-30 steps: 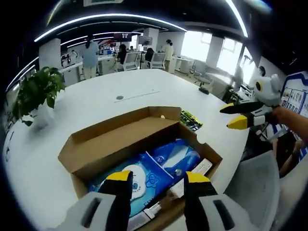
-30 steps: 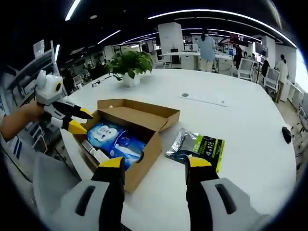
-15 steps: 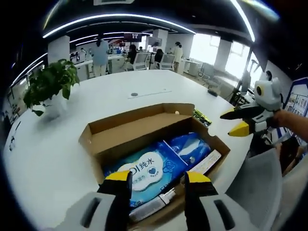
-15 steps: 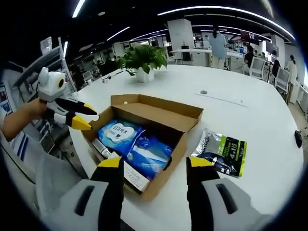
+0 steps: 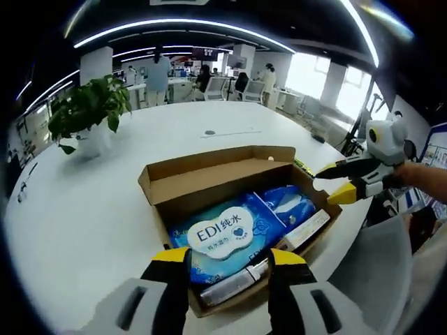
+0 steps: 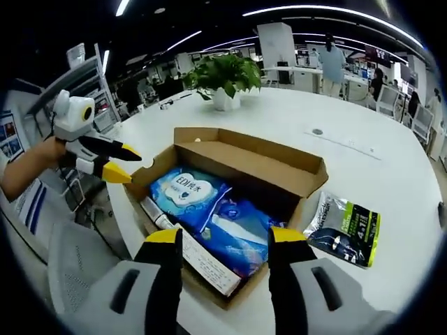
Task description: Operate the shoe box by opening the lid, removing the specified soft item, and placing it in the target area until the item is outside and the box remains undamaged.
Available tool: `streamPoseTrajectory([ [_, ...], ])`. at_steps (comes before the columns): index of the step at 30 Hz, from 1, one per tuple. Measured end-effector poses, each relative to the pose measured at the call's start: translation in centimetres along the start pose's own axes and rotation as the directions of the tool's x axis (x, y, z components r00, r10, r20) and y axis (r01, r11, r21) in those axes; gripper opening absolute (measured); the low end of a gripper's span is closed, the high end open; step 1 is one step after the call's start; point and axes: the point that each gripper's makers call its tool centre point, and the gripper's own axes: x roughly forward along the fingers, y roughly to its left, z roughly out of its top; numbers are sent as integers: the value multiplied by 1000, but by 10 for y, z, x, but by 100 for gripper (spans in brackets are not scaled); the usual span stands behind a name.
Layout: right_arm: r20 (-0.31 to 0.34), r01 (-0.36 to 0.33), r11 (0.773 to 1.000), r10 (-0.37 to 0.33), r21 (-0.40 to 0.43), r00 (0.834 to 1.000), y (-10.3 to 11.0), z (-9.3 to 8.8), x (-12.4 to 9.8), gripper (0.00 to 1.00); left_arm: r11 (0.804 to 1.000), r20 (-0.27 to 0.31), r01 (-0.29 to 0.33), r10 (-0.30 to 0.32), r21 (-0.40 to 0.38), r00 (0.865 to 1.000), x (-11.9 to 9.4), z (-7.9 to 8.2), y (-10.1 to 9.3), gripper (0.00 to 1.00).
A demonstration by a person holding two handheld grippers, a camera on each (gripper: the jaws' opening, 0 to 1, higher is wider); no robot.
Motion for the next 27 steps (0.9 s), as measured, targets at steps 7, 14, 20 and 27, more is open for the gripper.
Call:
streamPoseTrajectory([
  [7,-19,-37,999,36,-21,999,8,1,19,41,1000,0,-12,12,-5,1000,-2,-5,6,44],
  [14,-41,-68,997,66,-44,997,15,0,39,35,1000,-2,-19,19,-3,1000,-3,-9,9,44],
  [20,-59,-93,994,90,-50,994,20,-2,55,32,1000,17,-21,22,-8,1000,-5,-8,11,44],
  [27,-84,-117,992,112,-55,990,23,-2,74,30,1000,8,-30,30,-8,1000,-4,-14,14,44],
])
